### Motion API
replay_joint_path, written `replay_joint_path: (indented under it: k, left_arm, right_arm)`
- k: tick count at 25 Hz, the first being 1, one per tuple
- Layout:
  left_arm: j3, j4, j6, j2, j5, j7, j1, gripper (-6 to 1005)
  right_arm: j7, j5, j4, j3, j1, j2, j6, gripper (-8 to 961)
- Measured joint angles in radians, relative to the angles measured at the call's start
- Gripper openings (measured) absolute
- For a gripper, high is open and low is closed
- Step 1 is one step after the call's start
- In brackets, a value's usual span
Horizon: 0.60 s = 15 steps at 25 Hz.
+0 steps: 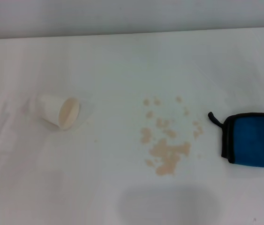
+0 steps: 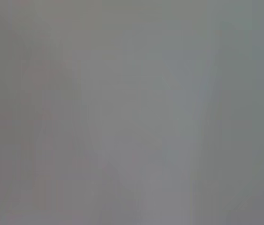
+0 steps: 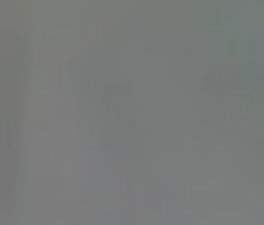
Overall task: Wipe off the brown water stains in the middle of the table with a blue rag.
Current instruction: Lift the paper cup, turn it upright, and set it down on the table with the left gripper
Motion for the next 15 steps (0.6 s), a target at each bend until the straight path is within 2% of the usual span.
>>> replay_joint_path:
  k: [15]
  left_arm:
    - [-0.001,-0.001,0.012,-0.001,-0.013,-0.002,-0.001,861]
  right_arm:
    - [0.000,0.000,0.001,0.002,0.015,0.000,-0.036,857]
